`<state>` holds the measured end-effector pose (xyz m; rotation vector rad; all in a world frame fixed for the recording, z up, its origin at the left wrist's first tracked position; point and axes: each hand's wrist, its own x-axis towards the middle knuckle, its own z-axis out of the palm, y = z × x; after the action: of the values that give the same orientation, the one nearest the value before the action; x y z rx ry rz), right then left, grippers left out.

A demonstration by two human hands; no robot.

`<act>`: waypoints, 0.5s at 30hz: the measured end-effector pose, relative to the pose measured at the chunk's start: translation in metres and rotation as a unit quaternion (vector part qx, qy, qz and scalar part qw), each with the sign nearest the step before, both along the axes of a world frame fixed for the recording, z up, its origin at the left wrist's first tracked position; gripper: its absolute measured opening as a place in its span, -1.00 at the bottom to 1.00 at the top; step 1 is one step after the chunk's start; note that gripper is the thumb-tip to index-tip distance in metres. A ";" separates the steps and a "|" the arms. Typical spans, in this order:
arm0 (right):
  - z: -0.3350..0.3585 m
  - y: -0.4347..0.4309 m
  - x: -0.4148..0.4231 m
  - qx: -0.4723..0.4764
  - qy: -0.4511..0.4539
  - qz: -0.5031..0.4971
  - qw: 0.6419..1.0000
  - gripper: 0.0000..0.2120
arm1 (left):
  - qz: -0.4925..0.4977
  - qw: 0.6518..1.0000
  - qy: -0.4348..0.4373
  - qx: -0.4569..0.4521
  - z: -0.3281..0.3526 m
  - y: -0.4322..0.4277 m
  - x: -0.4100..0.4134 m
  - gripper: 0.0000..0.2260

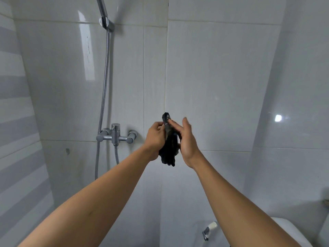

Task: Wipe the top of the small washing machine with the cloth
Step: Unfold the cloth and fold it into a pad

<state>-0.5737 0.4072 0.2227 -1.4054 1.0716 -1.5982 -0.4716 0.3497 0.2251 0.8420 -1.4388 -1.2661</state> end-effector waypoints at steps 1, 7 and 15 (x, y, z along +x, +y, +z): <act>-0.003 0.000 0.002 -0.015 0.065 -0.034 0.997 -0.49 | -0.025 0.999 0.025 0.013 -0.001 0.002 0.002 -0.80; -0.033 0.003 -0.004 -0.124 0.374 -0.206 0.896 -0.43 | -0.175 0.980 0.067 0.066 0.000 0.012 0.009 -0.73; -0.053 0.006 -0.008 -0.203 0.254 -0.353 0.877 -0.45 | -0.215 0.975 -0.031 0.055 0.007 0.028 -0.002 -0.71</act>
<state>-0.5816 0.4133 0.1698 -1.9199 1.7867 -2.1123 -0.4740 0.3781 0.2317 0.6641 -1.6711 -1.6667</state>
